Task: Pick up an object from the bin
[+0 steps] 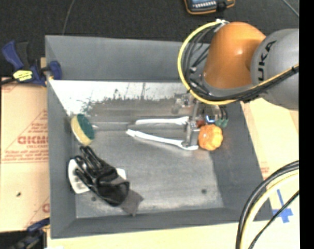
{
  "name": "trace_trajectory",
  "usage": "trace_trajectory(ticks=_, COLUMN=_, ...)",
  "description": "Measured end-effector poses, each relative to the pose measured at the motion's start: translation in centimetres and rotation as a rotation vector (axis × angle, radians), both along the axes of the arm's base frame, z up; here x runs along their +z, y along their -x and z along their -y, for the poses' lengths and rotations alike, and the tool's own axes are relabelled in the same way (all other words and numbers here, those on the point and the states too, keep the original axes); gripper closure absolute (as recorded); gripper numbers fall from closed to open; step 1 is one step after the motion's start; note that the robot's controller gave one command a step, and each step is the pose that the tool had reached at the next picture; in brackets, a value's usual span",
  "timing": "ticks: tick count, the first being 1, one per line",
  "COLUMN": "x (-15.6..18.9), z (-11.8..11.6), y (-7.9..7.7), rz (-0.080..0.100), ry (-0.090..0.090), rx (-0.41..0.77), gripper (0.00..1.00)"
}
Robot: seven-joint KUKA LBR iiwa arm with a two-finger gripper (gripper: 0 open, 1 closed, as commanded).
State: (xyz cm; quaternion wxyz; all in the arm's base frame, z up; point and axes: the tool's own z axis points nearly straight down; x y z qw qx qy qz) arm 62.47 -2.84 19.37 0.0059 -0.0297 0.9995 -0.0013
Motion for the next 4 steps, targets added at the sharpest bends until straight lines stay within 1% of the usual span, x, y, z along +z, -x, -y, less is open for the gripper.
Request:
trace_trajectory(ticks=1, x=-5.5, z=3.3, y=2.9, rz=-0.008, ry=-0.002, rx=-0.375, gripper=0.0)
trace_trajectory(ticks=2, x=-7.1, z=-0.3, y=0.2, rz=0.008, ry=-0.003, rx=-0.119, gripper=0.0)
trace_trajectory(ticks=3, x=-9.5, z=3.6, y=-0.1, rz=-0.002, ry=0.003, rx=-0.132, gripper=1.0)
trace_trajectory(ticks=4, x=-9.5, z=3.6, y=-0.1, rz=-0.001, ry=0.003, rx=-0.132, gripper=1.0)
